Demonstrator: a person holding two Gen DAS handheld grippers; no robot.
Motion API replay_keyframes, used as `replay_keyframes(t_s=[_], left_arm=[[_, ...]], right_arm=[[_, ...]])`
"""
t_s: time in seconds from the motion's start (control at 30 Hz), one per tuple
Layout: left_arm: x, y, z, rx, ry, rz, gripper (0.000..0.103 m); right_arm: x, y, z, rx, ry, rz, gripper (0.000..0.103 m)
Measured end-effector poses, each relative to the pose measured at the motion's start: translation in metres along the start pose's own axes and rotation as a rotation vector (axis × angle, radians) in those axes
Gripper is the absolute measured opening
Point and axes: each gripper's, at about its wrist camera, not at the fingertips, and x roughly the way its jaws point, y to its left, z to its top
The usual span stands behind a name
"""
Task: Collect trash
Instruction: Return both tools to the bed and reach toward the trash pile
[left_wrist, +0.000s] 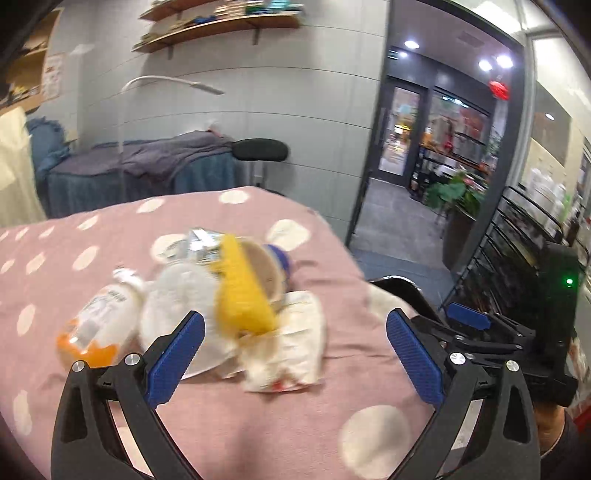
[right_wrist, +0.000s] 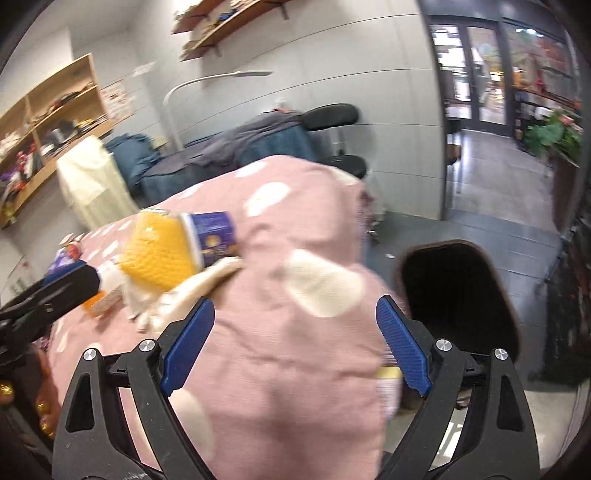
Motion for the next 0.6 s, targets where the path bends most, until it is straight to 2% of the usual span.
replay_keyframes(t_s=[0.2, 0.27, 0.33, 0.4, 0.5, 0.6], left_arm=[[-0.014, 0.057, 0.003, -0.073, -0.006, 0.098, 0.097], [-0.011, 0.074, 0.007, -0.068, 0.023, 0.138, 0.097], [-0.009, 0.093, 0.011, -0.052, 0.064, 0.187, 0.097], [-0.007, 0.112, 0.016, -0.037, 0.096, 0.216, 0.097], [-0.003, 0.143, 0.021, -0.063, 0.150, 0.226, 0.097], [0.008, 0.166, 0.022, -0.083, 0.219, 0.192, 0.097]], right_arm=[[0.015, 0.056, 0.004, -0.133, 0.026, 0.098, 0.088], [0.022, 0.076, 0.006, -0.185, 0.032, 0.117, 0.085], [0.029, 0.092, 0.009, -0.235, 0.045, 0.124, 0.076], [0.036, 0.103, 0.011, -0.269, 0.059, 0.135, 0.075], [0.044, 0.117, 0.015, -0.300, 0.074, 0.150, 0.074], [0.051, 0.135, 0.016, -0.339, 0.087, 0.169, 0.067]])
